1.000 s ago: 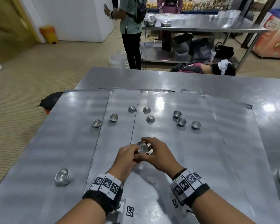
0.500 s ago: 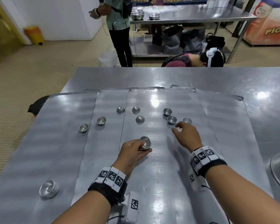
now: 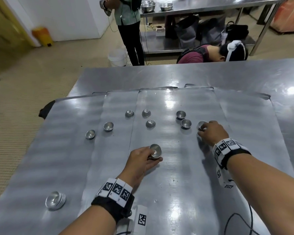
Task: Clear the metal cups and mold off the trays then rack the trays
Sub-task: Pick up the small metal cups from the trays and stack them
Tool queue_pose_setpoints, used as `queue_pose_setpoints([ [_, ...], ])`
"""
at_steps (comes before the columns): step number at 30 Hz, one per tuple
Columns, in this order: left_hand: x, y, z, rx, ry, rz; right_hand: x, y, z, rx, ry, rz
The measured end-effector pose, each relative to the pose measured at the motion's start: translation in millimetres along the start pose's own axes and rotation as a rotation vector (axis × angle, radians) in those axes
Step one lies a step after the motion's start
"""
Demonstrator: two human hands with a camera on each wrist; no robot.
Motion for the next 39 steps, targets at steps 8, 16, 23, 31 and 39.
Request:
queue_pose_setpoints([
  [8,-1.4,4.4,-4.1,-0.018,0.005,-0.001,-4.5,22.7,1.7,0.077,0.028,-0.031],
  [16,3.9,15.5,-9.9,-0.016,-0.007,0.01,-11.1,36.2,6.0,-0.007,0.086,-0.061],
  [23,7.7,19.5,-18.7,0.006,-0.001,0.021,-26.9,47.8,12.2,-0.058,0.018,-0.131],
  [31,7.4,18.2,-20.1,0.012,0.004,0.009,-30.4,61.3,12.3,-0.041,0.004,-0.095],
  [39,-2.1,12.1,-25.9,0.055,0.018,0.005,-81.7,131.7,6.8,-0.079,-0.381,-0.218],
])
Point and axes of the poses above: each hand's wrist, its own y-axis away from the middle knuckle, its own z-axis out of the palm, x = y × z, the point moved 6 cm from there along -y, towards the middle knuckle, and after that the axes turned 5 degrees about z, right-handed, at the moved point
